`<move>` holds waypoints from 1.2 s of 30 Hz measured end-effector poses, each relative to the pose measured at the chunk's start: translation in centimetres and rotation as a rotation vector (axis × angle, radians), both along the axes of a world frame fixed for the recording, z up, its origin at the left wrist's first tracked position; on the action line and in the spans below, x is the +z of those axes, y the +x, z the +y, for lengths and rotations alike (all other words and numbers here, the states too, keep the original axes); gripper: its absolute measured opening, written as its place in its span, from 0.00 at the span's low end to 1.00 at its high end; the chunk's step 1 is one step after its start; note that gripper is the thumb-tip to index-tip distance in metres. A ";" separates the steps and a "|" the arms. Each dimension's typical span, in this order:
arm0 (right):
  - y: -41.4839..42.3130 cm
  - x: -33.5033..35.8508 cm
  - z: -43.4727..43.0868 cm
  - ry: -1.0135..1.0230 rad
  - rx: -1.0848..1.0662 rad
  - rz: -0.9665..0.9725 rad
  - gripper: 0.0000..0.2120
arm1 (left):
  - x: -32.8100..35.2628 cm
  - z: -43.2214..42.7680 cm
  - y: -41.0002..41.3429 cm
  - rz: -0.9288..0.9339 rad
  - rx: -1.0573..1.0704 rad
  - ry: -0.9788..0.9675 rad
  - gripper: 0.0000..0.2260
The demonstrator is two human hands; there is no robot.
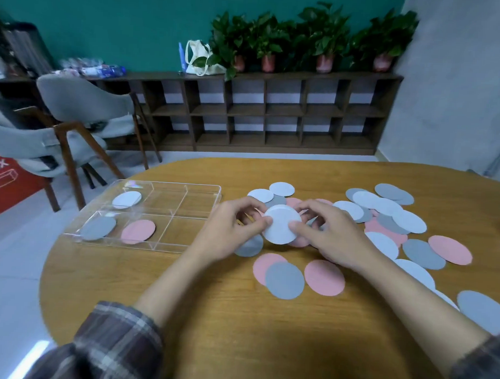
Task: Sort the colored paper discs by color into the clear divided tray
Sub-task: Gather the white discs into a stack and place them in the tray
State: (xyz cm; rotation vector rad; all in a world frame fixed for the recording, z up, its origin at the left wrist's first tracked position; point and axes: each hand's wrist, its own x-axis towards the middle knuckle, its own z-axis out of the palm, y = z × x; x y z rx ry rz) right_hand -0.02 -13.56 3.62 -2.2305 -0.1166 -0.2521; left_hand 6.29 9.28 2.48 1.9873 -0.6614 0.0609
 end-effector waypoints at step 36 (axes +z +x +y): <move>22.4 -1.9 24.8 -0.269 0.061 0.137 0.12 | 0.3 21.0 14.6 0.008 0.554 0.571 0.12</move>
